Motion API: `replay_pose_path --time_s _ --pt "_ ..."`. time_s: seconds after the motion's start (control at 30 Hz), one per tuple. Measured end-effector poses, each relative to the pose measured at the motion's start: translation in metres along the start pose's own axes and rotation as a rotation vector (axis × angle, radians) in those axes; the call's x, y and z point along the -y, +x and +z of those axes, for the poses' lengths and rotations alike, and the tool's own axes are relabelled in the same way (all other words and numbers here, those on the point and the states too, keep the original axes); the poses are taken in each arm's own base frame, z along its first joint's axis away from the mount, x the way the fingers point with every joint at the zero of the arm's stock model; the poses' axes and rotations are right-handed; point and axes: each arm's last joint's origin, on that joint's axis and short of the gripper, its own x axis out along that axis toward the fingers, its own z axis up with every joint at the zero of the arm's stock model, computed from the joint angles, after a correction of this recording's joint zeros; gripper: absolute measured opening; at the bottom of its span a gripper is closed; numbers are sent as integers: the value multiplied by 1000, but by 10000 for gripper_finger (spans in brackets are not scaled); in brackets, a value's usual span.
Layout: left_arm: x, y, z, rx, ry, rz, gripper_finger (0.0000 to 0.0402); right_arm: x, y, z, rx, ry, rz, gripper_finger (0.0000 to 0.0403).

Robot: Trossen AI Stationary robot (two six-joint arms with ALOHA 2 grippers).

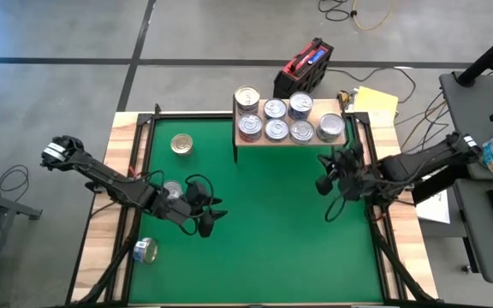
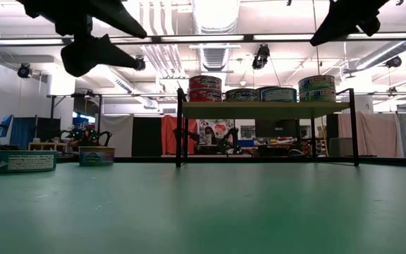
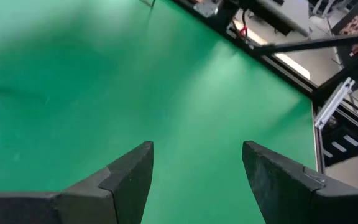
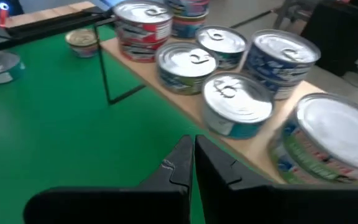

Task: Stack canned seafood by type on shelf
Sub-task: Stack the green/blue tuna can on top of the other green/blue tuna can on the shelf

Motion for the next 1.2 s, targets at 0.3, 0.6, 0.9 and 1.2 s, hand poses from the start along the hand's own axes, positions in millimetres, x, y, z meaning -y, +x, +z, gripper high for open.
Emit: replay_pose_path --time_s 0.3,0.6,0.9,1.2 --pt "-14 -2 -15 -187 -125 102 231 -27 2 -20 35 -7 57 9" --pt "-43 -16 -32 -436 -282 417 231 -38 9 -25 46 -25 30 9" --pt "-39 -32 -10 -497 -192 791 231 -48 17 -29 54 -45 4 9" --pt "-46 -13 -22 -626 -52 974 231 -51 19 -31 49 -56 -3 9"
